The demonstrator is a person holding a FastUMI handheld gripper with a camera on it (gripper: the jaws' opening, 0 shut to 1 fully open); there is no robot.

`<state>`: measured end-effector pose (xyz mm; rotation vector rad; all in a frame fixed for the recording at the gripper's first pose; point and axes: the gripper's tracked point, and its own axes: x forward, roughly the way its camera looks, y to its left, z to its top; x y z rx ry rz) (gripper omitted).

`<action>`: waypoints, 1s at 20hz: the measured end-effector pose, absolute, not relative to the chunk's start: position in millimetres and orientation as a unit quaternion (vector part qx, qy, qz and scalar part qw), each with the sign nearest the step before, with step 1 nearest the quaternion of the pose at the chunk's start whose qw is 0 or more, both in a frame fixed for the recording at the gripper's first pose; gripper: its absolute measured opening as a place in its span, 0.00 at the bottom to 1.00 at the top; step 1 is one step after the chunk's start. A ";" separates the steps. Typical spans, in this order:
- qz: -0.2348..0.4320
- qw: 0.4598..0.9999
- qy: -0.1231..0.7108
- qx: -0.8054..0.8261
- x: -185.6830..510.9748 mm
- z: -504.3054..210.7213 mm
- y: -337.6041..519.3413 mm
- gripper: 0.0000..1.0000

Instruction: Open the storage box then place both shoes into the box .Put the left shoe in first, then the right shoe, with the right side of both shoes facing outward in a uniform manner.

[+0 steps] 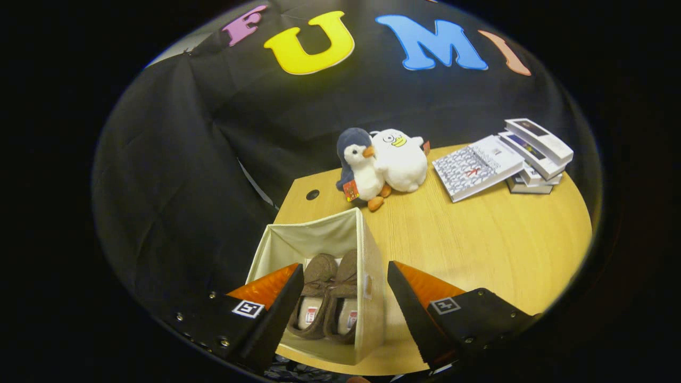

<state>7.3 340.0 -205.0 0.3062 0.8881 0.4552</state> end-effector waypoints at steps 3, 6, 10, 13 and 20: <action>0.233 0.888 0.376 0.123 15.1 -172.4 318.2 0.98; 0.232 0.905 0.341 0.106 23.5 -142.1 286.5 0.98; 0.215 0.924 0.297 0.104 30.6 -104.2 241.5 0.97; 0.199 0.939 0.269 0.085 38.6 -80.7 199.9 0.97; 0.135 0.973 0.188 0.022 51.6 -33.3 95.8 0.98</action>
